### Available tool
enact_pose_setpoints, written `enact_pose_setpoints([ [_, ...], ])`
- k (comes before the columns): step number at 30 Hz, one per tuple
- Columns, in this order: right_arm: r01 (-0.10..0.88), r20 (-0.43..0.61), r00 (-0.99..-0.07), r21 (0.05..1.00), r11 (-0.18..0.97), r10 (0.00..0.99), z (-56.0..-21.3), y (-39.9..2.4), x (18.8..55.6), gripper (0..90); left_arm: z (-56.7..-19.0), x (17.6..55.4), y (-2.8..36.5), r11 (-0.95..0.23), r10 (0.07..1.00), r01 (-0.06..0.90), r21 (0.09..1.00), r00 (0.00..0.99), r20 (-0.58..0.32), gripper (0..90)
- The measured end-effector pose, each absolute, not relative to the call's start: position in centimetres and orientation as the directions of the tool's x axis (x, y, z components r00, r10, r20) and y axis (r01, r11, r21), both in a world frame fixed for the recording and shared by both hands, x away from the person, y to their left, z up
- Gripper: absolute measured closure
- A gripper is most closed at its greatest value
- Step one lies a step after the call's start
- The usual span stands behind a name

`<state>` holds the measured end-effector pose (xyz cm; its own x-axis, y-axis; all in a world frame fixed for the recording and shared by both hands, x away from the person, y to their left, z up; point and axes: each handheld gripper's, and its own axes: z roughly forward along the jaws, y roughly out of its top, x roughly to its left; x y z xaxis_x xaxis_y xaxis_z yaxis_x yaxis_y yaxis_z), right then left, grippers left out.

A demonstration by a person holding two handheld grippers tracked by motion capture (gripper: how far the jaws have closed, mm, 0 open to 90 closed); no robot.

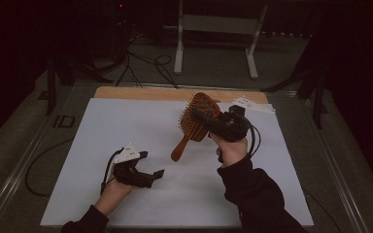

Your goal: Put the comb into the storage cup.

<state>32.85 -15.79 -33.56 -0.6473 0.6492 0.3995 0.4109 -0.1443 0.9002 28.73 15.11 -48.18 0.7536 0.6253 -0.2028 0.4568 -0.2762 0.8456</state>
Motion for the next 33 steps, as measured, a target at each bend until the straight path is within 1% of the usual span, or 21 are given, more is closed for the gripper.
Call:
enact_pose_setpoints([
  [1,0.404,0.392,-0.650,0.904,-0.141,0.651,-33.4,-15.9,32.9,51.2,-48.2,28.6,15.3,-0.275,0.626,0.452,0.849,0.754,-0.199,1.0],
  [4,0.390,0.377,-0.655,0.911,-0.135,0.655,-32.9,-16.3,33.1,51.2,-48.3,28.4,15.9,-0.291,0.618,0.428,0.856,0.767,-0.173,0.3],
  [9,0.374,0.360,-0.653,0.918,-0.130,0.667,-32.2,-16.9,33.5,51.2,-48.7,28.2,17.0,-0.302,0.595,0.429,0.851,0.782,-0.183,0.2],
  [12,0.356,0.342,-0.655,0.926,-0.123,0.674,-31.6,-17.2,33.8,51.2,-48.8,28.0,17.7,-0.300,0.600,0.430,0.852,0.779,-0.182,0.1],
  [17,0.333,0.330,-0.654,0.934,-0.133,0.680,-30.4,-17.7,34.2,51.2,-48.9,27.4,18.6,-0.310,0.624,0.421,0.852,0.767,-0.152,0.0],
  [21,0.314,0.314,-0.657,0.940,-0.130,0.686,-29.6,-17.9,34.6,51.2,-49.1,27.1,19.1,-0.310,0.623,0.445,0.840,0.762,-0.174,0.0],
  [24,0.304,0.304,-0.654,0.944,-0.128,0.693,-29.0,-18.0,34.8,51.1,-49.2,26.8,19.4,-0.315,0.629,0.433,0.844,0.762,-0.156,0.0],
  [33,0.285,0.285,-0.640,0.951,-0.124,0.714,-27.9,-18.2,36.1,51.1,-49.8,26.0,20.4,-0.309,0.653,0.434,0.846,0.744,-0.143,0.0],
])
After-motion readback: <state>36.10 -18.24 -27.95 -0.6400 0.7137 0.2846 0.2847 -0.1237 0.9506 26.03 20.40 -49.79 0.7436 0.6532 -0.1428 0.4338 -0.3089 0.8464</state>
